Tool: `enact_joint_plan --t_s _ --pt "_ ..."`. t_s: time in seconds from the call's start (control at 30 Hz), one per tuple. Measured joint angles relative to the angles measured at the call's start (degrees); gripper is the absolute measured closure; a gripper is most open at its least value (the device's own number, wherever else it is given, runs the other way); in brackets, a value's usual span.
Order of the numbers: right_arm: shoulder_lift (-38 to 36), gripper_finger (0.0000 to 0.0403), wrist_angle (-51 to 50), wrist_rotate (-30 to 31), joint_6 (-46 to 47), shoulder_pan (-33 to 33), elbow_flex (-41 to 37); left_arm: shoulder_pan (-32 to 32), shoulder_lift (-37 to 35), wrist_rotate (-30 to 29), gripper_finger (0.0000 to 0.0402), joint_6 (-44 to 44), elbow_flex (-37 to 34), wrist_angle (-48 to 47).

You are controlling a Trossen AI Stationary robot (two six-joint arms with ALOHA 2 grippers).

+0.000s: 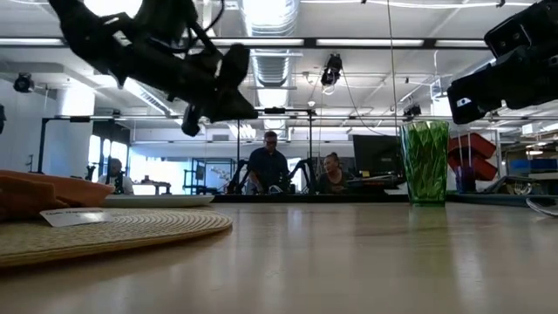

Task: Set table place
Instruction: Move the brown table mat to the center

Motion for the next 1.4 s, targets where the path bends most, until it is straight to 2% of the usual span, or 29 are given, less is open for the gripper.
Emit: enact_joint_plan --t_s 0.1,0.27,0.4,0.5,0.63,0.77,0.87,1.07,1.27,1.4 --pt "0.77 0.0403 0.05 4.43 0.49 0.00 0.00 2.79 1.79 1.13 0.0402 0.77 2.26 -4.27" --pt "3.48 0.0403 2.20 11.21 -2.33 -0.02 0.19 8.29 4.11 13.69 0.0402 5.81 4.60 -4.96" --pt "9.87 0.0403 1.50 13.16 -3.36 -0.02 4.84 11.55 4.31 19.46 0.0402 13.61 6.32 -5.74" --pt "18.01 0.0403 1.64 14.18 -3.36 -0.02 10.78 13.52 3.32 20.10 0.0402 20.37 8.16 -9.93" --pt "33.85 0.0403 1.47 18.53 -3.64 -0.60 20.29 15.95 3.01 20.08 0.0402 26.86 12.76 -23.55" --pt "50.33 0.0403 1.22 19.18 -4.91 -2.80 30.69 17.52 3.49 18.16 0.0402 27.23 18.04 -38.62" --pt "59.71 0.0403 0.11 19.01 -4.91 -4.99 38.61 17.67 3.47 16.06 0.0402 24.84 21.09 -47.79" --pt "69.03 0.0403 -14.86 12.99 -3.24 -9.09 56.71 17.51 0.48 17.07 0.0402 20.75 27.55 -72.72" --pt "76.64 0.0403 -34.27 -2.42 3.59 -12.51 77.73 16.78 -7.29 28.68 0.0402 15.85 30.02 -91.32" --pt "83.72 0.0403 -46.25 -12.88 10.49 -13.43 92.67 14.49 -13.83 37.35 0.0402 6.76 29.07 -94.89"
